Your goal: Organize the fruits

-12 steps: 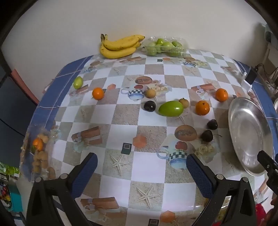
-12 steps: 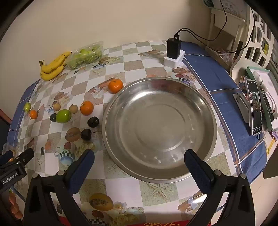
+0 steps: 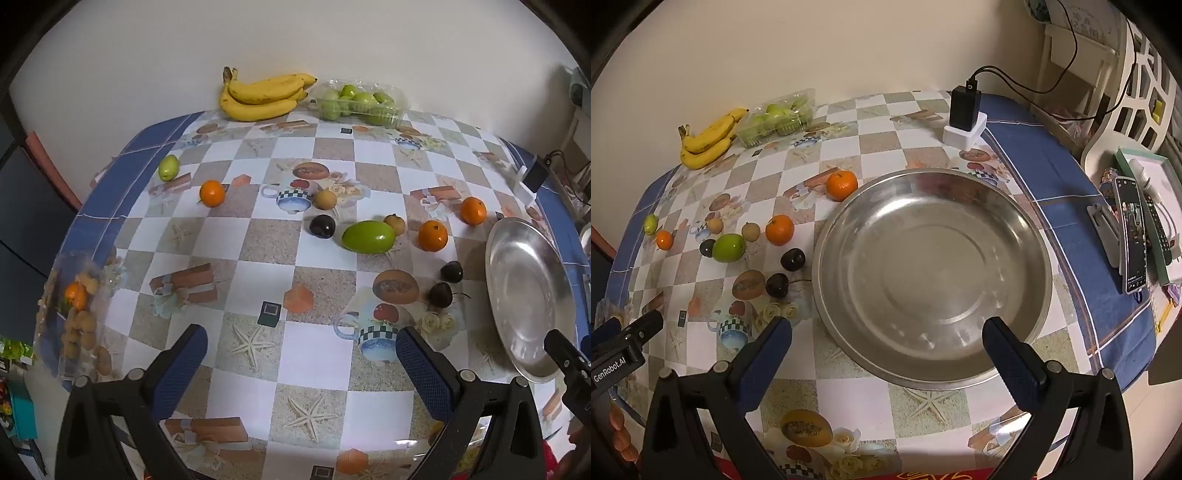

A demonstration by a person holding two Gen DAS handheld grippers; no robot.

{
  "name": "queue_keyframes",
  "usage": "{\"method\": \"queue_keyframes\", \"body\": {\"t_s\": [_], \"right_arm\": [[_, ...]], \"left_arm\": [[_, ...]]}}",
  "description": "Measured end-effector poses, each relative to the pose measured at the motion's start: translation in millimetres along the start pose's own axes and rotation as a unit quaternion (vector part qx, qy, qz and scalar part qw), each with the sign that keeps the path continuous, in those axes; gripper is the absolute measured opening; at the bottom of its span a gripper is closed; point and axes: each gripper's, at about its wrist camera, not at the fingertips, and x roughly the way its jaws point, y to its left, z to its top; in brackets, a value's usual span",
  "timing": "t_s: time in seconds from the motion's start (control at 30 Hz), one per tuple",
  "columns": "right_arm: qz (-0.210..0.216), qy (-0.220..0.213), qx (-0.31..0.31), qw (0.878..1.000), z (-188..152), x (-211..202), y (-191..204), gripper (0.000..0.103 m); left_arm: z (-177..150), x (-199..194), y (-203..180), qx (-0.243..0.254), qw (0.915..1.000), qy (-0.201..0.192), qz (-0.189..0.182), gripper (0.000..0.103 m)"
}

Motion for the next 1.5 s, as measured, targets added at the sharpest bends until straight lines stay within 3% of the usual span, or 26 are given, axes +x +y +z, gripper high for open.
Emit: {"method": "queue_keyframes", "body": {"t_s": [1.5], "right_arm": [[-0.003,0.003,-0.004,1.000,3.2,0.9,3.5,0.103]], "left_arm": [[-0.8,0.3,0.0,0.008,1.0000,-0.003,0.002,0.103]]}}
